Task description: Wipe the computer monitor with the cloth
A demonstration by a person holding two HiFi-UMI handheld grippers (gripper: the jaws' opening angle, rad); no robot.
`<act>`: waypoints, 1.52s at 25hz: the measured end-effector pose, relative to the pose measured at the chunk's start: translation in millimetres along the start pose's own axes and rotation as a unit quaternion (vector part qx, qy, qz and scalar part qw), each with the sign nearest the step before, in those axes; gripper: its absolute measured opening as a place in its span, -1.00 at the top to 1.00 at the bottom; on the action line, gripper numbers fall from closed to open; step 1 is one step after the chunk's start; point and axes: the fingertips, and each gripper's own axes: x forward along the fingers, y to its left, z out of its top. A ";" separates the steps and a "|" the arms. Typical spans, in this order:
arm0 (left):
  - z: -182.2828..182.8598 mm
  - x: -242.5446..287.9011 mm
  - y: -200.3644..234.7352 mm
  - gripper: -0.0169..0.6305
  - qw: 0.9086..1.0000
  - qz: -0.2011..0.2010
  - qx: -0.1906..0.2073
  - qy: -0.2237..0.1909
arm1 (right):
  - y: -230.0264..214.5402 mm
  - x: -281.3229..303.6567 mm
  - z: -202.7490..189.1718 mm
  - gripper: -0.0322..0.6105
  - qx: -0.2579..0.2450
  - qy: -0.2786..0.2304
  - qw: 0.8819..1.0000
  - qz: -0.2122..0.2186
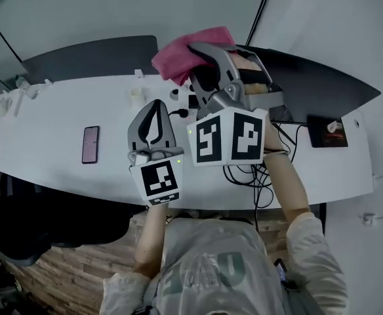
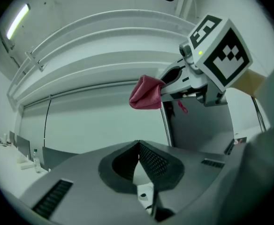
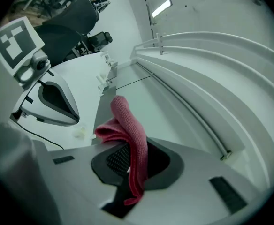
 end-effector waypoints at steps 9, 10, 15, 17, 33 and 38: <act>-30.6 4.3 32.5 0.90 0.999 -0.023 -0.018 0.023 | 11.5 31.0 -9.0 0.72 0.013 0.073 0.997 -0.032; -31.5 4.5 34.8 0.90 0.999 -0.024 -0.018 0.024 | 11.0 32.2 -9.6 0.72 0.014 0.079 0.996 -0.036; -35.7 0.8 41.7 0.90 0.999 -0.032 -0.010 0.029 | 15.4 38.4 -19.4 0.72 0.015 0.121 0.991 -0.058; -39.2 -1.7 45.0 0.90 0.999 -0.032 -0.011 0.031 | 16.5 38.2 -23.1 0.72 0.020 0.136 0.988 -0.071; -57.6 -11.7 63.2 0.90 0.999 -0.006 -0.015 0.048 | 96.4 46.1 -63.4 0.72 0.088 0.180 0.979 -0.024; -76.0 -16.9 62.7 0.90 0.998 0.003 -0.016 0.068 | 133.4 50.2 -78.5 0.72 0.103 0.191 0.976 0.005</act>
